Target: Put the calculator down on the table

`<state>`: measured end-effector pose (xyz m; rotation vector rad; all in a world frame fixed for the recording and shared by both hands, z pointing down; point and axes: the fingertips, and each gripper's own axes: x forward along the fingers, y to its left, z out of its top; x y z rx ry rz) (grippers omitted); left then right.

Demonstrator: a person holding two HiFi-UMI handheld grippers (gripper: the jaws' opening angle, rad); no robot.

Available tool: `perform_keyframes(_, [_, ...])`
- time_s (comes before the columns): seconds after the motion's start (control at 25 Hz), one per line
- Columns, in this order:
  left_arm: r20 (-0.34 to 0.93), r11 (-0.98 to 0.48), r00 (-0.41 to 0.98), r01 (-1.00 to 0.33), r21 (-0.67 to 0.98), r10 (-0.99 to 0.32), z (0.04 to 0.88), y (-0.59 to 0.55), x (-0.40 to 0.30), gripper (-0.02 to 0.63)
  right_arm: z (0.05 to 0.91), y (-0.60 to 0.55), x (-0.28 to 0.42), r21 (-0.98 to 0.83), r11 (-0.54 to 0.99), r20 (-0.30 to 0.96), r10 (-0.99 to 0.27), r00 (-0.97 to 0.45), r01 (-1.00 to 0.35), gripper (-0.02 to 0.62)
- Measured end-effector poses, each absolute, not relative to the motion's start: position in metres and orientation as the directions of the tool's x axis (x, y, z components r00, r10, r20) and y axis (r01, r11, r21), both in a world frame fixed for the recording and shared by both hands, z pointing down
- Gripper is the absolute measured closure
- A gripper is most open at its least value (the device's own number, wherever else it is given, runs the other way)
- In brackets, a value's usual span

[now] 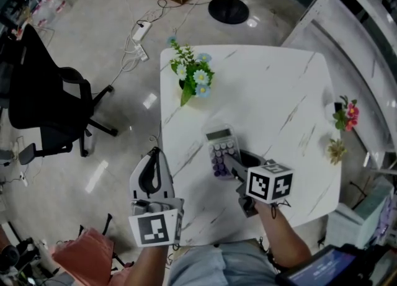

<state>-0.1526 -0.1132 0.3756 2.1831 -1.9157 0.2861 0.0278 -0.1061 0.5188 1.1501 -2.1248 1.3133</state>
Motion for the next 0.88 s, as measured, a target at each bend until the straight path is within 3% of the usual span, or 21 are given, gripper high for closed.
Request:
perform_keyframes(0.6, [0.299, -0.126, 0.135, -0.991, 0.049, -0.945, 0.381, -0.113, -0.152, 0.598, 0.533, -0.106, 0.039, -0.501, 0.240, 0.701, -0.451, -0.553, -0.831, 0.416])
perform_keyframes(0.88, [0.248, -0.136, 0.151, -0.988, 0.074, -0.957, 0.357, -0.111, -0.136, 0.598, 0.498, -0.107, 0.042, -0.450, 0.321, 0.658, -0.511, -0.552, -0.833, 0.423])
